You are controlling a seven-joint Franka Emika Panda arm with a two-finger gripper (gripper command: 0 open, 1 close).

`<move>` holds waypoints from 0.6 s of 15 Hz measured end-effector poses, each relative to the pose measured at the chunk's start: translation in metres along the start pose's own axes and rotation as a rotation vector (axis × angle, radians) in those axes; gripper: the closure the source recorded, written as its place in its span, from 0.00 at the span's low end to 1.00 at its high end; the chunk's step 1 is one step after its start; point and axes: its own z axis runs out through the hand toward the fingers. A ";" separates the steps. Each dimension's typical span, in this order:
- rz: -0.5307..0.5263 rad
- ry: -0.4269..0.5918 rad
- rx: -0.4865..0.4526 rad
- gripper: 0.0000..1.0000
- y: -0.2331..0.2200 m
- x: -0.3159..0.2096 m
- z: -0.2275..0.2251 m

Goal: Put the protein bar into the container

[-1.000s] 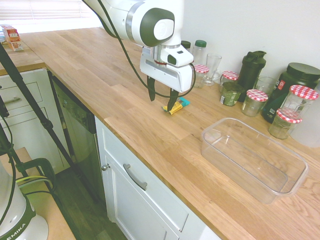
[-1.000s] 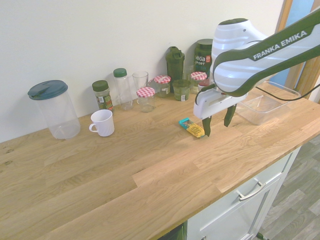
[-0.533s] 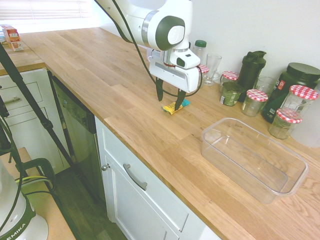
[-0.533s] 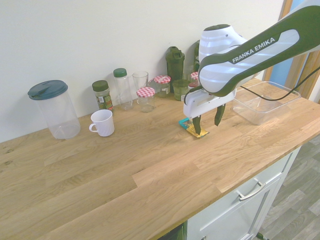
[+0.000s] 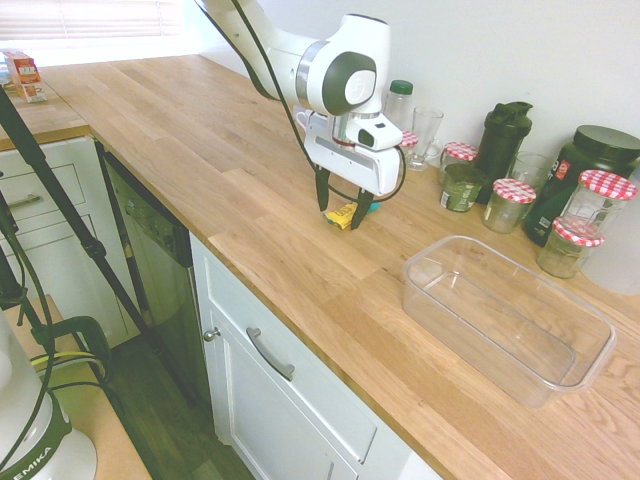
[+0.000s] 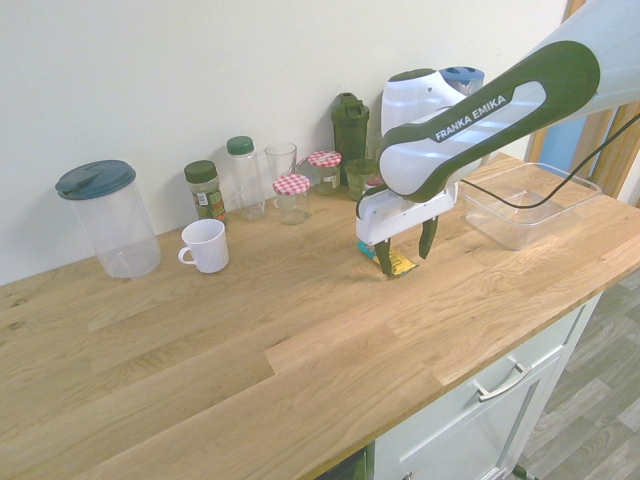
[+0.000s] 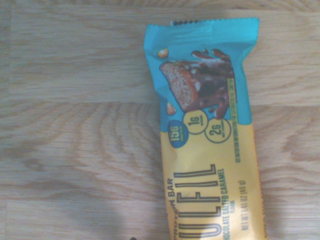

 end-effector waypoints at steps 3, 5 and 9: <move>0.001 0.001 0.004 1.00 -0.004 0.002 0.000; 0.003 -0.006 -0.001 1.00 -0.004 0.002 0.006; 0.014 -0.012 0.004 1.00 -0.003 0.007 0.012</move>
